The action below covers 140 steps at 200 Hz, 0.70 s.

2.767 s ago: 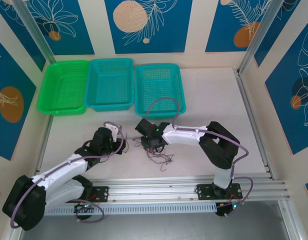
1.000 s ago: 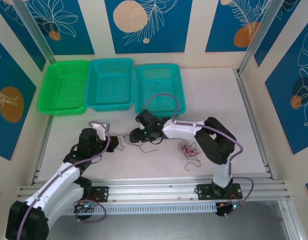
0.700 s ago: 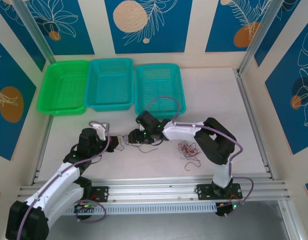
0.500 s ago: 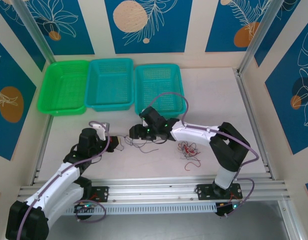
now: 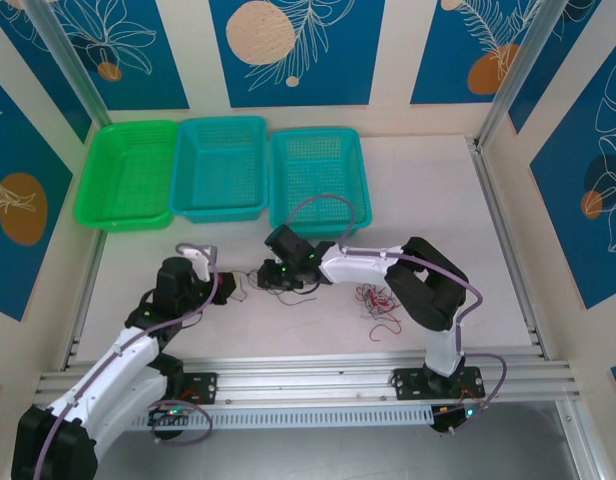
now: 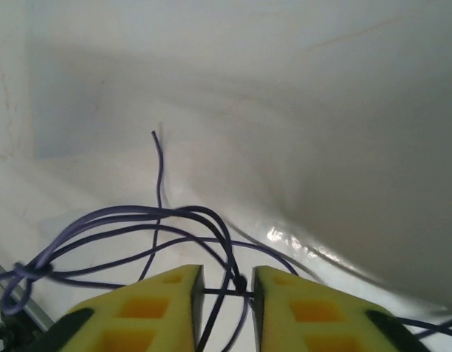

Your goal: Untangle the cables

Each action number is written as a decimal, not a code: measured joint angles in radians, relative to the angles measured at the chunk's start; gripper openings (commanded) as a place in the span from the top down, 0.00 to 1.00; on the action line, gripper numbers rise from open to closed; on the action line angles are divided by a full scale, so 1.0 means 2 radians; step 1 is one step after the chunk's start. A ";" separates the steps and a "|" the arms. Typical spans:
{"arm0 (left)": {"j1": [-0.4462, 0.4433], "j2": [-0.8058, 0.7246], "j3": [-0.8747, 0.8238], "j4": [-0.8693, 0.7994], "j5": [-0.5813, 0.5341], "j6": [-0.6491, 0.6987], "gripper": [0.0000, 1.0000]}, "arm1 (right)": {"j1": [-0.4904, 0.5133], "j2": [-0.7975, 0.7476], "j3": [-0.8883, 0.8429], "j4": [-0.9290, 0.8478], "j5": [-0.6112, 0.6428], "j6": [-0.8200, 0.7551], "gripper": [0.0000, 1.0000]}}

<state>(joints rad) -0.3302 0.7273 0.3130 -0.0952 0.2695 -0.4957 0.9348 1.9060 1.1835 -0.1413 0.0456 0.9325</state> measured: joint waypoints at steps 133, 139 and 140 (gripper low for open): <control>-0.036 -0.013 0.036 -0.022 0.042 -0.006 1.00 | -0.188 -0.463 -0.302 0.013 -0.039 0.088 1.00; -0.034 -0.013 0.039 -0.030 0.012 -0.010 1.00 | -0.209 -0.490 -0.304 -0.013 -0.012 0.084 1.00; -0.032 -0.013 0.039 -0.031 0.008 -0.010 1.00 | -0.219 -0.497 -0.305 -0.021 -0.005 0.084 1.00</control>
<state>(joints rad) -0.3946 0.7017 0.3904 -0.1577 0.2855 -0.5156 0.4976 0.9119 0.5739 -0.1829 0.0353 1.0996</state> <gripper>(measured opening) 0.039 0.051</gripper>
